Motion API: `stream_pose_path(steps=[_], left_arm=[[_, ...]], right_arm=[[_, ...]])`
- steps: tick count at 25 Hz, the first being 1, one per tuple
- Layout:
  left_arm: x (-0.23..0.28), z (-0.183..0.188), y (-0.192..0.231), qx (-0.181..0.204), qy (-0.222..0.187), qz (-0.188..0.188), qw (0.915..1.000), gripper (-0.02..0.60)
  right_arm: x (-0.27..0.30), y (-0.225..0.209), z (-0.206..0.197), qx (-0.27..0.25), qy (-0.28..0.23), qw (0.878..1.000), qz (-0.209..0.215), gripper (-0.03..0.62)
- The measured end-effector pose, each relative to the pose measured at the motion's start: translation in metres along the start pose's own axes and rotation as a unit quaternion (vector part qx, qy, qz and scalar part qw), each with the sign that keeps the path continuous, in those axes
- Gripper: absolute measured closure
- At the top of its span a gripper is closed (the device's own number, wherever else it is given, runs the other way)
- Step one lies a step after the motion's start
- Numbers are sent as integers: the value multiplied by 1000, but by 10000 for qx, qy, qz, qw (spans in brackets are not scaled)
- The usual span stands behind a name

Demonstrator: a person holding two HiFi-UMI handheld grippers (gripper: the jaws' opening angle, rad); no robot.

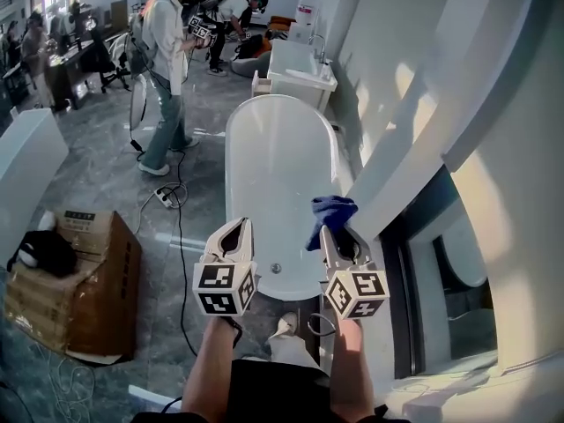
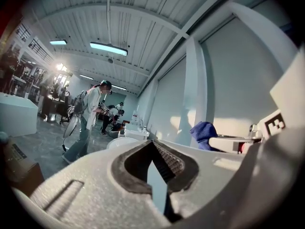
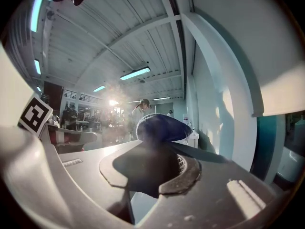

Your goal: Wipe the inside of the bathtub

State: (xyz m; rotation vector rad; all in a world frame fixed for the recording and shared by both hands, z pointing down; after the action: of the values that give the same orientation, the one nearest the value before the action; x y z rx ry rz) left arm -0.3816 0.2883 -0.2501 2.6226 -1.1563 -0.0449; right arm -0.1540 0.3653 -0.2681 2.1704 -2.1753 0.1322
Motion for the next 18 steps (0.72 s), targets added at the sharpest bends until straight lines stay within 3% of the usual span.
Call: stream_pose_path(steps=[7, 18], left_arm=[[36, 5, 22, 62, 96, 312, 9994, 577], [166, 4, 8, 209, 448, 271, 9984, 577]], right_arm=[[53, -11, -8, 168, 25, 9993, 325, 488], [147, -116, -20, 626, 110, 9978, 208, 487]])
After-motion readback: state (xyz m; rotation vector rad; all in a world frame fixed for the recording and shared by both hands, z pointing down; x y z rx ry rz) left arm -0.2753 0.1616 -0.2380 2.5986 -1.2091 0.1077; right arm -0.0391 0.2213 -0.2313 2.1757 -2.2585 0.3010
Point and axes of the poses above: the fingertips, and each gripper's own axes: x forward along the fingers, y to its left, z out of its top, the point moved 9 cm from there along -x, backward along the fingers, and after that the axes turned 3 degrees about -z, right-handed, at the moved point
